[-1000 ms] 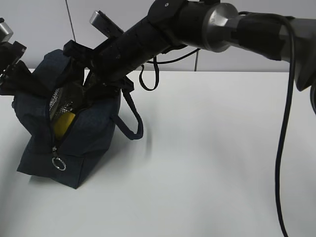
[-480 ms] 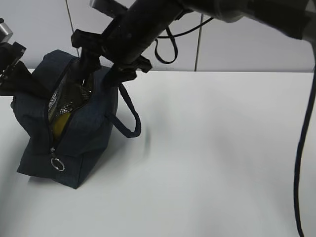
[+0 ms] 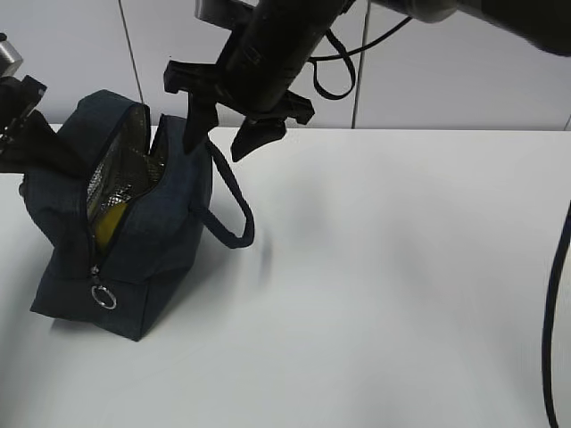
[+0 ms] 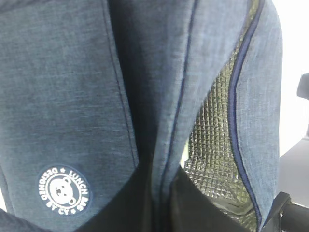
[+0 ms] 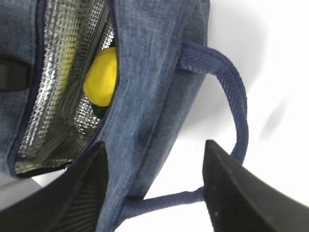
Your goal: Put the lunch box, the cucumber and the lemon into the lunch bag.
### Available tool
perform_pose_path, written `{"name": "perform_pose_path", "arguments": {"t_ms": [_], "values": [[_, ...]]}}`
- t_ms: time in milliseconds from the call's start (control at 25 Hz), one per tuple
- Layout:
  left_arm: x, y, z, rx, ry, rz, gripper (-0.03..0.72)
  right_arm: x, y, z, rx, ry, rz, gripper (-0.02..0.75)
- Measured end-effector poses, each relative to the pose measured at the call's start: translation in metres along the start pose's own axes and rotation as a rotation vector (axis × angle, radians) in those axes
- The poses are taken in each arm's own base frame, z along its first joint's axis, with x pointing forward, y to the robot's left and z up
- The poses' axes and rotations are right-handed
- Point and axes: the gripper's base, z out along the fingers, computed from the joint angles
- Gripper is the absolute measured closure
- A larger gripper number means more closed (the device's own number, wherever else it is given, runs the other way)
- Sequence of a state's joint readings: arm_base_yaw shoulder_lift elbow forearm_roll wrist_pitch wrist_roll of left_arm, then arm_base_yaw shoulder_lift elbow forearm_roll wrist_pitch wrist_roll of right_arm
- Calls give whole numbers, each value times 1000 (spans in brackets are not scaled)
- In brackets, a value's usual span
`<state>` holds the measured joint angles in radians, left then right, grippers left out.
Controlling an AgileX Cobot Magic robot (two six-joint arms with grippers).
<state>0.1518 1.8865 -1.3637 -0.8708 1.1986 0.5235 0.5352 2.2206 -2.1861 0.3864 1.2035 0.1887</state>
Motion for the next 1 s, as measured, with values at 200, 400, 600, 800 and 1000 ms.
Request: {"name": "perform_pose_path", "arguments": {"t_ms": [200,400,600,800,1000], "values": [[0,0,0,0,0,0,699,-4,-3,13,-19,-18,20,276],[0,0,0,0,0,0,699,-2,-10,35,-24,22,45,276],[0,0,0,0,0,0,699,-2,-12,41,-31,35,54,277],[0,0,0,0,0,0,699,-1,-11,41,-32,41,55,279],[0,0,0,0,0,0,699,-1,-14,41,-3,44,43,351]]}}
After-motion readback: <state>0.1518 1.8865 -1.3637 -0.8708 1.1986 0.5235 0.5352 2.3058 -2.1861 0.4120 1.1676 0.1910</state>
